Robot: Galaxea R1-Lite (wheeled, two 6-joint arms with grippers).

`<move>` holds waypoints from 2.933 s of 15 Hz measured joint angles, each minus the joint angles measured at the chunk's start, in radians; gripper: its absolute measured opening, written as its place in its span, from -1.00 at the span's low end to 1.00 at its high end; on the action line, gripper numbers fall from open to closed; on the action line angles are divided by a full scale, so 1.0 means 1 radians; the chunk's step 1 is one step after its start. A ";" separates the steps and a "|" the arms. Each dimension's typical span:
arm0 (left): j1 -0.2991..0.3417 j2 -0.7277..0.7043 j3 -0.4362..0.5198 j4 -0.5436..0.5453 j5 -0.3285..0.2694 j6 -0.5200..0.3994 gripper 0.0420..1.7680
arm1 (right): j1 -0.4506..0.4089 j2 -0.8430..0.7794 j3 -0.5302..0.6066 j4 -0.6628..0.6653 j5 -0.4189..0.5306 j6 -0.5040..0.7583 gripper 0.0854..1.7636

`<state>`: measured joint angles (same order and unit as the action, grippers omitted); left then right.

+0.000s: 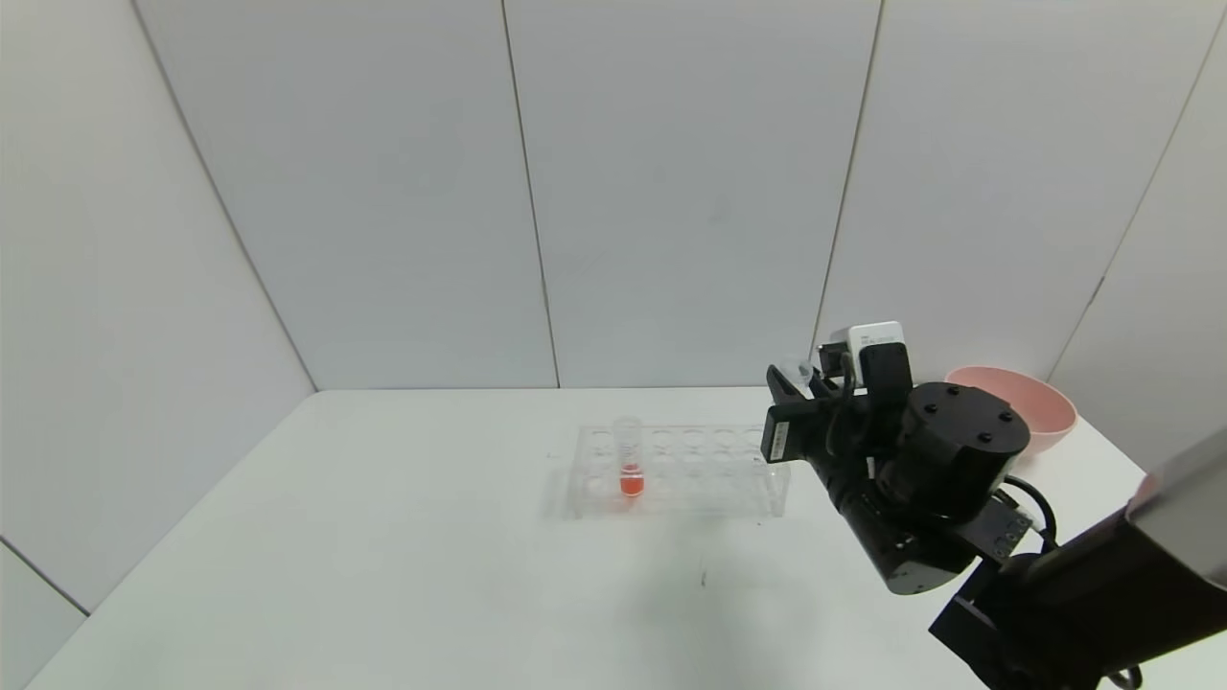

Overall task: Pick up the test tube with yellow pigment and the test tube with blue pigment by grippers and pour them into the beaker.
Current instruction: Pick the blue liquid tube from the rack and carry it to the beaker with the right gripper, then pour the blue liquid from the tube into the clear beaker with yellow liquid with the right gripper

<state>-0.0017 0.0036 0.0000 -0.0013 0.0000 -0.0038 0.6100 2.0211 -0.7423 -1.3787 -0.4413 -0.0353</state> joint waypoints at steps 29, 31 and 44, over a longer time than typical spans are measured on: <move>0.000 0.000 0.000 0.000 0.000 0.000 1.00 | -1.003 -0.194 -0.665 1.631 1.288 -0.661 -0.52; 0.000 0.000 0.000 0.000 0.000 0.000 1.00 | -0.998 -0.134 -0.787 1.767 1.287 -0.740 -0.52; 0.000 0.000 0.000 0.000 0.000 0.000 1.00 | -0.895 0.113 -1.256 2.125 1.039 -0.956 -0.52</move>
<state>-0.0017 0.0036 0.0000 -0.0013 0.0000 -0.0038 -0.2847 2.1340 -1.9979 0.7462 0.5974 -0.9917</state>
